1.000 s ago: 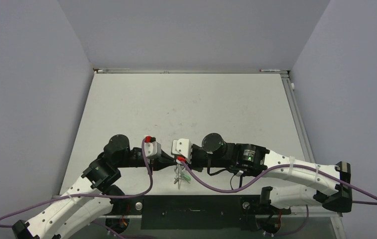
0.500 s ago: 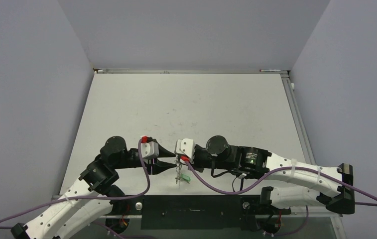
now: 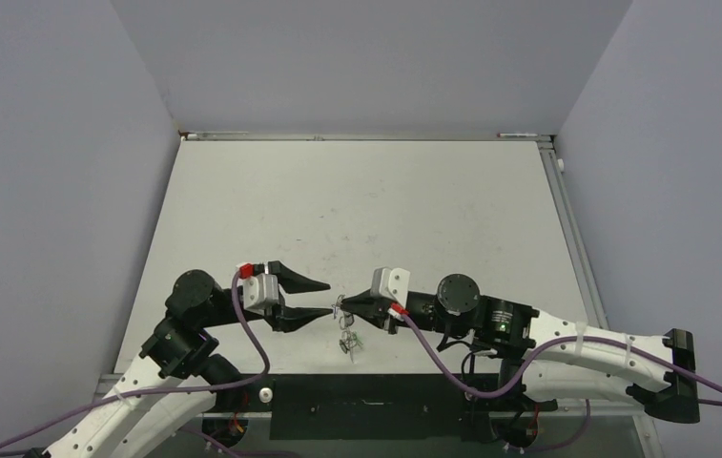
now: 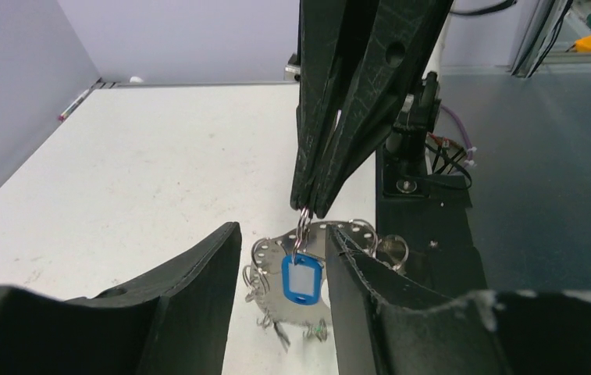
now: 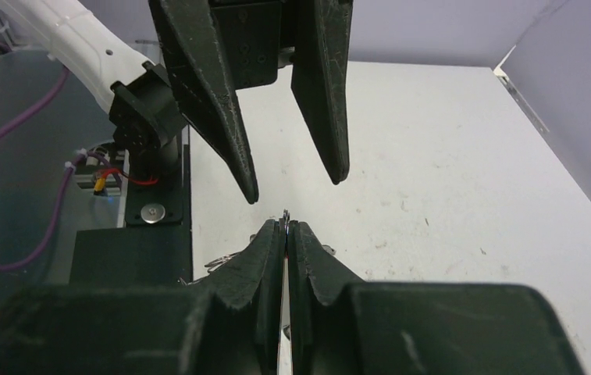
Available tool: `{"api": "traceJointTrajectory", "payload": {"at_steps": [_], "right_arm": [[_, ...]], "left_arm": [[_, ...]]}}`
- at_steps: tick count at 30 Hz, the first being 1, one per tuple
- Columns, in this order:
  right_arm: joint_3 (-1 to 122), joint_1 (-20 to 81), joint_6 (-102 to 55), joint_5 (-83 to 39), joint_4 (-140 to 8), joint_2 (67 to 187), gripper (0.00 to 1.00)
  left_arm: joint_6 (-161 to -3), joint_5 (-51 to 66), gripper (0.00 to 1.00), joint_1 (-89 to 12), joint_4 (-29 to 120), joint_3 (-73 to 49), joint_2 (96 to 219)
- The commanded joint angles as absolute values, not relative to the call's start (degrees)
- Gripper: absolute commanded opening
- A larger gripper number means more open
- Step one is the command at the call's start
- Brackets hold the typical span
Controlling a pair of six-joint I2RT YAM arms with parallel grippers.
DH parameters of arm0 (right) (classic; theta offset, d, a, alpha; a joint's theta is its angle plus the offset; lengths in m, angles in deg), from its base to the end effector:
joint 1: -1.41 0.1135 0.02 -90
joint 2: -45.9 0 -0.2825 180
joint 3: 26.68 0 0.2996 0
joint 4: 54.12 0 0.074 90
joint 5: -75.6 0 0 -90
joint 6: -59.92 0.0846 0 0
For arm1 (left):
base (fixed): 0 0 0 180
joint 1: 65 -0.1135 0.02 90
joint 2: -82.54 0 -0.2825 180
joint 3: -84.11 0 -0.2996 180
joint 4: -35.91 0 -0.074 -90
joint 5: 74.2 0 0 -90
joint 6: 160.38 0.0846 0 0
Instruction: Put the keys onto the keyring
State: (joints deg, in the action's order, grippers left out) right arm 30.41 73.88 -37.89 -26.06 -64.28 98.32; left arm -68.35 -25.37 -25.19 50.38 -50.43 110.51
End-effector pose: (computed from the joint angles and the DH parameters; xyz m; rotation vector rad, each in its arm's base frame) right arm 0.0748 0.2936 0.3468 -1.2605 1.2413 1.0078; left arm 0.1132 -0.1668 0.3433 1.1019 1.2017 -1.0560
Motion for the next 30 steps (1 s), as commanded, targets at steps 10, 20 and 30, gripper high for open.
{"api": "traceJointTrajectory", "payload": {"at_steps": [10, 20, 30], "right_arm": [[24.3, 74.7, -35.7, -30.7, -39.6, 95.6, 0.05], [24.1, 74.7, -35.4, -30.8, -37.7, 94.5, 0.05], [24.5, 74.7, -35.3, -30.8, -37.7, 95.0, 0.05]], "left_arm": [[-74.7, -33.6, 0.37, -27.1, 40.1, -51.0, 111.5], [-75.5, -35.6, 0.33, -27.1, 38.7, -51.4, 111.9], [-75.4, -35.4, 0.06, -27.1, 39.0, -51.3, 112.2]]}}
